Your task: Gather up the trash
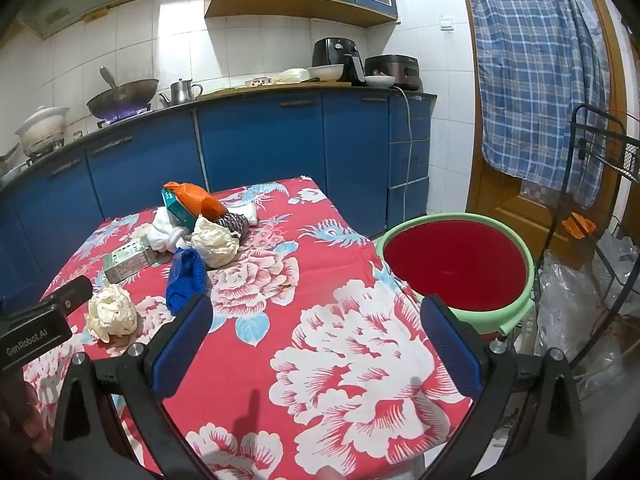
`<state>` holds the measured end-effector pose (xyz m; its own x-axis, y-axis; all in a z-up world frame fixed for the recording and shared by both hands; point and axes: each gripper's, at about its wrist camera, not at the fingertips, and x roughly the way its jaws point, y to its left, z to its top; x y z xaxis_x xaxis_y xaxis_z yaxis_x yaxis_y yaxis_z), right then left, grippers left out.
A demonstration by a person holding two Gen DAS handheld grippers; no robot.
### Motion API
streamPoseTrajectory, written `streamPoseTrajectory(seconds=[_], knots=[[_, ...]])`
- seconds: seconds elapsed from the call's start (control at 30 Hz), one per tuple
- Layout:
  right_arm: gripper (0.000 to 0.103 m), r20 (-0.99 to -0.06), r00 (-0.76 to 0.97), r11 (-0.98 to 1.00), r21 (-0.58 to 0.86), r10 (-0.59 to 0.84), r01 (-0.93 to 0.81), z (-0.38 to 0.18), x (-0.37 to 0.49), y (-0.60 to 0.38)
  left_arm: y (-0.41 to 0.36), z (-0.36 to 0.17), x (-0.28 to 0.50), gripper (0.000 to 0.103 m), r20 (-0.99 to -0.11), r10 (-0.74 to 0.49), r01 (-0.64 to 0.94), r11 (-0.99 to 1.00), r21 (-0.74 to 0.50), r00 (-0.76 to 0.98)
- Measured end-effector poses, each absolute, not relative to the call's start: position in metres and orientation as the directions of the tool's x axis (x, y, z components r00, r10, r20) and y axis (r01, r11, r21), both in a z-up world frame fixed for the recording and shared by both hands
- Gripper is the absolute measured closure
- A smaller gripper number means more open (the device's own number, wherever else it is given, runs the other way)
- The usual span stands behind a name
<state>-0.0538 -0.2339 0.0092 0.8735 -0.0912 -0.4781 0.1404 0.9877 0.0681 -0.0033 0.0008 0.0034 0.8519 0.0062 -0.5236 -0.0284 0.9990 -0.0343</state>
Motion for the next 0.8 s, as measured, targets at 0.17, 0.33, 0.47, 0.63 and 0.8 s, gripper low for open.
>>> streamPoseTrajectory(seconds=[0.17, 0.33, 0.47, 0.63, 0.8], knots=[[0.001, -0.478, 0.873, 0.988, 0.068, -0.091, 0.14, 0.0091, -0.054, -0.2334, 0.0007, 0.0035, -0.0033, 0.0, -0.523, 0.006, -0.028, 0.999, -0.034, 0.852], [0.001, -0.478, 0.873, 0.988, 0.067, -0.093, 0.141, 0.0087, -0.0538, -0.2335, 0.0009, 0.0036, -0.0033, 0.0, -0.523, 0.006, -0.028, 0.999, -0.034, 0.852], [0.001, -0.479, 0.873, 0.988, 0.067, -0.092, 0.141, 0.0084, -0.0537, -0.2336, 0.0008, 0.0035, -0.0035, 0.0, -0.522, 0.005, -0.028, 0.999, -0.034, 0.853], [0.001, -0.48, 0.873, 0.988, 0.067, -0.089, 0.138, 0.0067, -0.053, -0.2323, 0.0007, 0.0035, -0.0035, 0.0, -0.522, 0.007, -0.029, 0.999, -0.034, 0.853], [0.001, -0.481, 0.872, 0.988, 0.067, -0.09, 0.139, 0.0084, -0.0535, -0.2333, 0.0014, 0.0052, -0.0038, 0.0, -0.521, 0.008, -0.032, 0.999, -0.038, 0.853]])
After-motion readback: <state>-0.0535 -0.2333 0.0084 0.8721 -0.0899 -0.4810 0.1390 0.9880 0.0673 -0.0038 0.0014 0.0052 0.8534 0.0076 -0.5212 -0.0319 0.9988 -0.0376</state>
